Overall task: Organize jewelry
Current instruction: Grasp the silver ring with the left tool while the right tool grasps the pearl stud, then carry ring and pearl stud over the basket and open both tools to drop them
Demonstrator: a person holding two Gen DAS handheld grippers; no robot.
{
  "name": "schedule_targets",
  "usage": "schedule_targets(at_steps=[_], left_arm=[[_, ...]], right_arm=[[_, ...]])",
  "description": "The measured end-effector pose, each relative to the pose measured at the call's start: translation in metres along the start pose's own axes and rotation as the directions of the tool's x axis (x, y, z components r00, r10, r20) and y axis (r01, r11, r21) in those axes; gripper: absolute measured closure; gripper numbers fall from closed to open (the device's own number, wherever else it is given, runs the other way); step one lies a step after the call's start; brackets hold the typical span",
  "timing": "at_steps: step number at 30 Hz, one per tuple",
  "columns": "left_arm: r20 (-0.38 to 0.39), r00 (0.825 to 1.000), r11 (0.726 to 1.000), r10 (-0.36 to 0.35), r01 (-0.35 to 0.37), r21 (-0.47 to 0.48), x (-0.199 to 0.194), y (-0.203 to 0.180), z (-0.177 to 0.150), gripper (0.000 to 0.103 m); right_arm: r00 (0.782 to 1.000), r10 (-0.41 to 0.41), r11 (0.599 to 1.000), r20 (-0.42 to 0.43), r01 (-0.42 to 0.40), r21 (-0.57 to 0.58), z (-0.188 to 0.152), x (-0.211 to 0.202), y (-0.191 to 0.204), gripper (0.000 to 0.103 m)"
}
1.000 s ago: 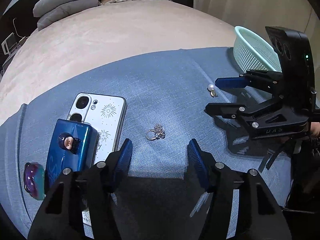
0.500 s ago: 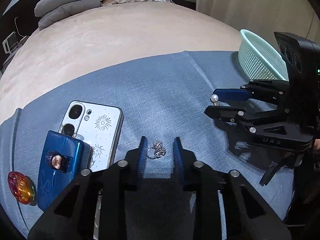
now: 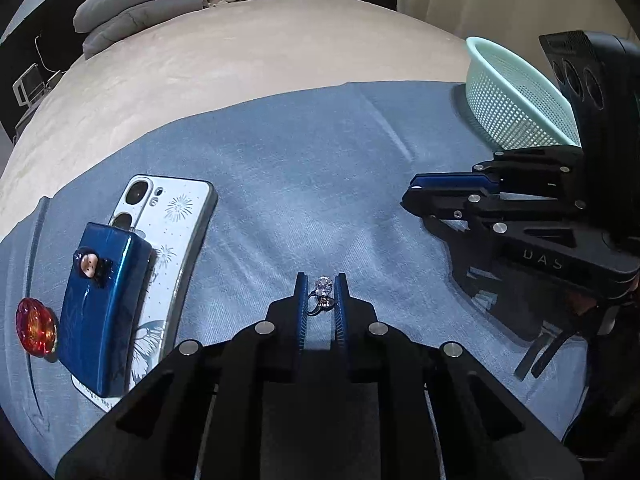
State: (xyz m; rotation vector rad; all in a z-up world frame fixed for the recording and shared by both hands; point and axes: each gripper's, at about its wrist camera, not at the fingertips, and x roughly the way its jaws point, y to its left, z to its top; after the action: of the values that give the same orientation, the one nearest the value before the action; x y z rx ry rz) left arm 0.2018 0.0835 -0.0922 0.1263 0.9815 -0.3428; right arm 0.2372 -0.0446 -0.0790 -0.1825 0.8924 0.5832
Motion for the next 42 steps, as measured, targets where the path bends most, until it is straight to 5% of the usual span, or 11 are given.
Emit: schedule_targets(at_steps=[17, 32, 42], left_arm=[[0.004, 0.999, 0.995, -0.048, 0.048, 0.087, -0.048, -0.077, 0.006, 0.093], [0.052, 0.989, 0.950, -0.135, 0.115, 0.289, -0.056, -0.191, 0.086, 0.093], [0.012, 0.986, 0.922, -0.166, 0.151, 0.357, -0.015, -0.227, 0.129, 0.093]], right_arm=[[0.999, -0.025, 0.999, 0.039, 0.023, 0.049, -0.053, -0.095, -0.017, 0.092], [0.970, -0.180, 0.978, 0.162, 0.158, 0.140, -0.064, -0.199, -0.101, 0.092], [0.962, -0.239, 0.961, 0.136, 0.213, 0.179, -0.057, -0.197, -0.163, 0.092]])
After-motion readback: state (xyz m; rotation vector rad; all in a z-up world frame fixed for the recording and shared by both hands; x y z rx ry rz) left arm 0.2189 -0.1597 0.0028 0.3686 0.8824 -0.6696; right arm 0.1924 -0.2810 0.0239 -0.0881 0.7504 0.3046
